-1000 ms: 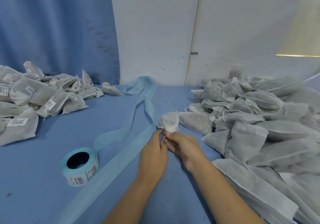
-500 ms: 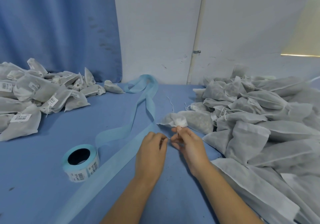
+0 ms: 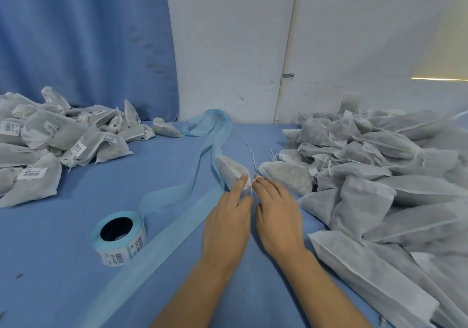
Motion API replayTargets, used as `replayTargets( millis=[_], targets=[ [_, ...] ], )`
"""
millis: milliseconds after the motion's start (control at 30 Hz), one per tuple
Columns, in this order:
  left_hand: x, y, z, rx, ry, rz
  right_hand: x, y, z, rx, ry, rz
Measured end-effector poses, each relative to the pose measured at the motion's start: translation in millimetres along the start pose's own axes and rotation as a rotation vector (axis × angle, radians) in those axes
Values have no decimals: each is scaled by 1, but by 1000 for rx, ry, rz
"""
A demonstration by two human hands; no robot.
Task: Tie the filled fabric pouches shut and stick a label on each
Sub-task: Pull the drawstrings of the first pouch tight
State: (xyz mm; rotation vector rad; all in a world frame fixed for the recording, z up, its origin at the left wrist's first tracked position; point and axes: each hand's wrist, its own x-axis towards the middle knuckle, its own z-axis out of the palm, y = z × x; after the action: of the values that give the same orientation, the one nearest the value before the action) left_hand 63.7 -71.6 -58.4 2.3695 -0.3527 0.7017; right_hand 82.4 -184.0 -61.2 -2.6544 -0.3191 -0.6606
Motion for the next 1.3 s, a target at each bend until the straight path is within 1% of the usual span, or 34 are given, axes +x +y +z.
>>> replayTargets(
  millis=[33,100,200,267,367,500,600,700,767,800,900,967,1067,1200,1300],
  targets=[
    [-1,-5,4,-29,0,-40,0,0,0,16,-13,-2],
    [-2,-11,9,-52,-66,-34,-1,1,1,44,-32,7],
    [-1,-5,6,-124,-60,-56,-1,1,3,63,-20,8],
    [-1,-6,7,-129,-33,-98,-1,1,4,115,8,7],
    [-1,-8,9,-36,0,-92,-3,0,4,246,67,16],
    [-1,-12,13,-120,-7,-57,-6,0,4,399,162,57],
    [-1,-13,14,-258,0,-94,-5,1,4,454,150,97],
    [1,-9,10,-570,-45,-221,-4,3,4,464,113,105],
    [2,-7,6,-678,-51,-242,-5,2,5,456,131,103],
    [2,-7,5,-669,-43,-233,-5,2,5,449,156,108],
    [1,-9,6,-519,-54,-190,-5,2,6,426,238,108],
    [0,-9,9,-473,-88,-163,-5,1,7,452,246,111],
    [-1,-12,10,-451,-124,-178,-3,1,7,581,224,214],
    [1,-14,10,-530,-116,-281,3,4,3,953,193,441],
    [4,-15,9,-622,-66,-347,6,4,0,1102,137,473]
  ],
)
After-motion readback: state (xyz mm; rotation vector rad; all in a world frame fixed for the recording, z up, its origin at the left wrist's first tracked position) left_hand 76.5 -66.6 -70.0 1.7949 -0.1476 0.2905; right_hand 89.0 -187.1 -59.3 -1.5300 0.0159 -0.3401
